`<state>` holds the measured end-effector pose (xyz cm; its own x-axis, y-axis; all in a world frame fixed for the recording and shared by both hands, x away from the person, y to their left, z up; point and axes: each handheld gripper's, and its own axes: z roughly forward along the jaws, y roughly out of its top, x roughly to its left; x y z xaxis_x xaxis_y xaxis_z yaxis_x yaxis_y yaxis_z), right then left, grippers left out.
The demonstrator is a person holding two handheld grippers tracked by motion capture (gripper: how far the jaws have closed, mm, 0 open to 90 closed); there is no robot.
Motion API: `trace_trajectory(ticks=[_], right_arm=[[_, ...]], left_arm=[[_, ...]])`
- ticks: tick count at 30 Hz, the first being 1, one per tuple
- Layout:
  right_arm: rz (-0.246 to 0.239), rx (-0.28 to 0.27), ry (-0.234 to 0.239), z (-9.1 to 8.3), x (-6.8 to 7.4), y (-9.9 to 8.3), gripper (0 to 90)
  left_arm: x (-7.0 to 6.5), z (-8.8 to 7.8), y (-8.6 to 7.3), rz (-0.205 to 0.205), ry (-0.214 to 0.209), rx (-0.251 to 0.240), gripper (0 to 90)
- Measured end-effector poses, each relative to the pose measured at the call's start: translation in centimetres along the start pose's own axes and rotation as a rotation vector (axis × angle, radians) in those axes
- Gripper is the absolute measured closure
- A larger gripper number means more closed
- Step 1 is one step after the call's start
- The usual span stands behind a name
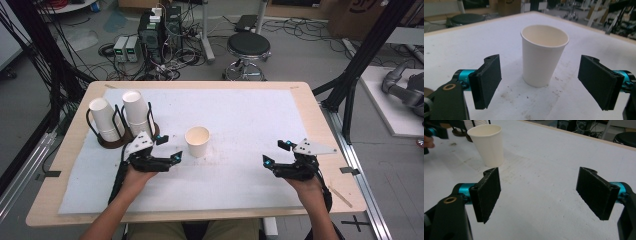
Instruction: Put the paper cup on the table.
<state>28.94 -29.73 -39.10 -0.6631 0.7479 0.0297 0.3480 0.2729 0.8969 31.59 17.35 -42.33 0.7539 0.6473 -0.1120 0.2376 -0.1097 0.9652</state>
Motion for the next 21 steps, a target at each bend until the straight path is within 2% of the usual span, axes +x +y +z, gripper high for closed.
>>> trace_trajectory(ticks=[3, 7, 12, 21], right_arm=[[-0.003, 0.002, -0.005, 0.1, 0.0, 0.0, 20.5], [-0.003, 0.007, -0.004, 0.2, 0.0, -0.2, 20.5], [-0.003, 0.009, -0.006, 0.2, -0.1, -0.5, 20.6], [-0.001, -0.004, -0.013, -0.1, 0.1, -0.4, 20.6]], left_arm=[[0.1, -1.7, 0.4, 0.0, 0.019, -0.028, 19.1], [0.3, -3.9, 0.9, 0.027, 0.046, -0.065, 19.4], [0.8, -6.2, 0.7, 0.026, 0.081, -0.103, 19.4], [1.0, -7.9, 0.0, 0.006, 0.113, -0.148, 19.4]])
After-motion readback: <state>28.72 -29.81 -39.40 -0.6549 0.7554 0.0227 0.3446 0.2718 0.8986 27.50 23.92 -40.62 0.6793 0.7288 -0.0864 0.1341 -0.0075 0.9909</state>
